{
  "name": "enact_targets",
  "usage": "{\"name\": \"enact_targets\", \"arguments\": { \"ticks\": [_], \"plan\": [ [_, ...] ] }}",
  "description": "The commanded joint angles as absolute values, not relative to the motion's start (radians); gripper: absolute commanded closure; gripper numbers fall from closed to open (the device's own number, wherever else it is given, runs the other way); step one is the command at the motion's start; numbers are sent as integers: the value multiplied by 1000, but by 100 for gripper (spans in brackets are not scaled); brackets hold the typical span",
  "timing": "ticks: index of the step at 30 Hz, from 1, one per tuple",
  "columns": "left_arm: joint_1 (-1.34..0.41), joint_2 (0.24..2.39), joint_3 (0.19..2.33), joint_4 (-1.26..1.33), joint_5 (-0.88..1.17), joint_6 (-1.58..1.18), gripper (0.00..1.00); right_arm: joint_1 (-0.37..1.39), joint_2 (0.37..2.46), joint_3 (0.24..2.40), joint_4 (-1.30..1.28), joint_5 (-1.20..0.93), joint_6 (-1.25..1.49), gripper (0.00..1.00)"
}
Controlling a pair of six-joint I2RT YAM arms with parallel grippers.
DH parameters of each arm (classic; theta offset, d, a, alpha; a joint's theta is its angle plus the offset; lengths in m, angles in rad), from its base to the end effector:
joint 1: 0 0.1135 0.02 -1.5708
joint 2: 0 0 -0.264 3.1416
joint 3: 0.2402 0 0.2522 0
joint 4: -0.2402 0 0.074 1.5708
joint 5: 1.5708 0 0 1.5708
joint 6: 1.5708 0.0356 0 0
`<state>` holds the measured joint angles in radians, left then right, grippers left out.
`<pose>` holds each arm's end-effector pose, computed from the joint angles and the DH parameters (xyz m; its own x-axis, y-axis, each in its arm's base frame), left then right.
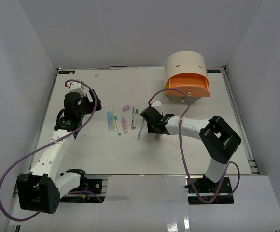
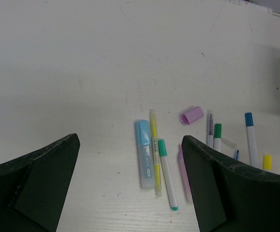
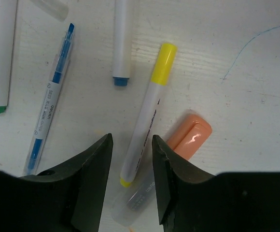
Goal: Sort the stationery into containers
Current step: Pick up the pen from the center of the board.
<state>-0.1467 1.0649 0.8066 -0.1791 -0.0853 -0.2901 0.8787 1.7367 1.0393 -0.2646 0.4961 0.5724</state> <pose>0.2412 -0.0326 0.2935 -0.4213 -0.2258 -0.8783 -0.0535 0.9730 -0.2245 0.2365 0.2587 0.1762 -0.7127 -0.1134 -0.6922 -0.1396 0.9900 -0.0185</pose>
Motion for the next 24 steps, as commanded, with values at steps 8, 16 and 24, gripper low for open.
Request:
{"name": "enact_targets", "arguments": {
  "ticks": [8, 16, 24],
  "plan": [
    [-143, 1052, 821, -176, -74, -298, 2, 876, 1802, 1078, -273, 548, 646, 66],
    [-143, 1054, 821, -176, -75, -298, 2, 874, 1804, 1081, -305, 572, 664, 82],
    [-144, 1058, 821, -176, -69, -298, 2, 877, 1689, 1088, -354, 601, 649, 89]
  ]
}}
